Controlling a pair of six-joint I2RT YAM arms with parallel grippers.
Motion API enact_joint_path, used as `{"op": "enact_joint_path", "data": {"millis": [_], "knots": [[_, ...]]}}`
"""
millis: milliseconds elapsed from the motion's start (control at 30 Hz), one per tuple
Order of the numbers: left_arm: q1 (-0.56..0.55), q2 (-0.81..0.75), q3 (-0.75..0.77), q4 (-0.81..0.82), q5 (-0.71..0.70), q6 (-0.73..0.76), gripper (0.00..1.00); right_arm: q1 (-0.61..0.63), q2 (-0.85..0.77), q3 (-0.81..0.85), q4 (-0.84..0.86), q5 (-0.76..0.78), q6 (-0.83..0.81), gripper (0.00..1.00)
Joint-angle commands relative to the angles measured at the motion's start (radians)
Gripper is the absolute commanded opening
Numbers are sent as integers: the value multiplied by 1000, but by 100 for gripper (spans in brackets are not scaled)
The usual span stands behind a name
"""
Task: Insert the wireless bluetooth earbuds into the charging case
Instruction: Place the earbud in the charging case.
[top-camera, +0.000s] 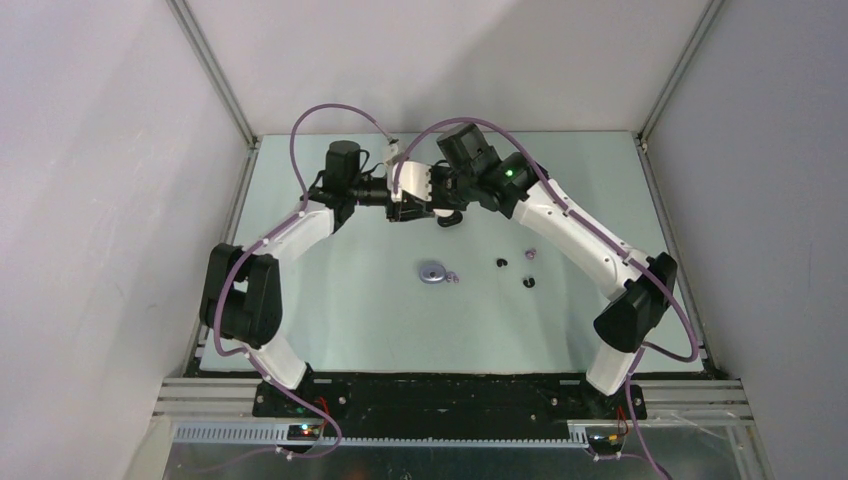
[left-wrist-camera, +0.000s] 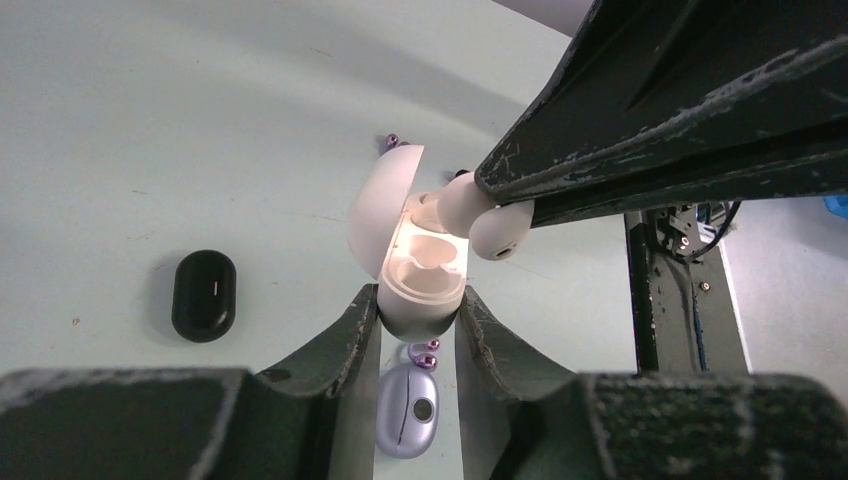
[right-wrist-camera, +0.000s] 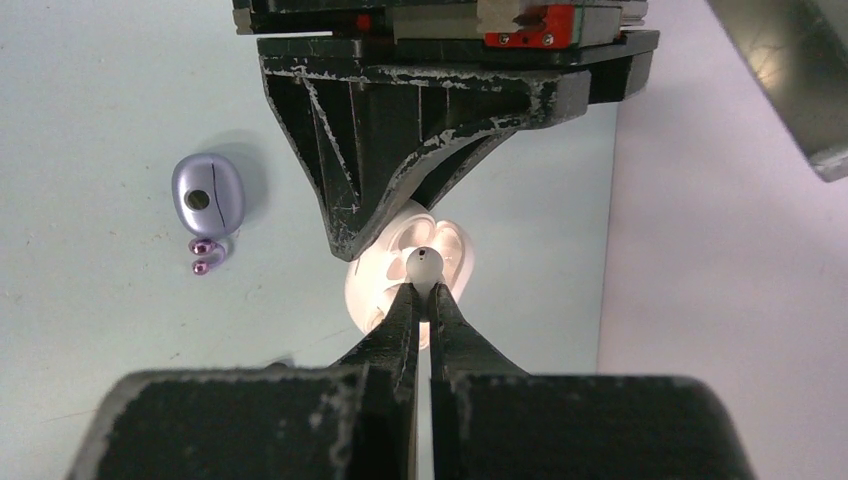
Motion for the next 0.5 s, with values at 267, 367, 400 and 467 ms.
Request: {"op": "enact_joint_path", "data": {"millis": [267, 367, 400, 467], "knots": [[20, -7, -25, 279, 64, -219, 0, -4, 9, -31, 33, -11, 15, 0], [20, -7, -25, 281, 63, -220, 0, -4, 8, -36, 48, 2, 17, 0], [20, -7, -25, 280, 63, -217, 0, -4, 8, -39, 52, 5, 18, 0], [18, -8, -23, 272, 65, -207, 0, -5, 8, -41, 63, 6, 20, 0]]}}
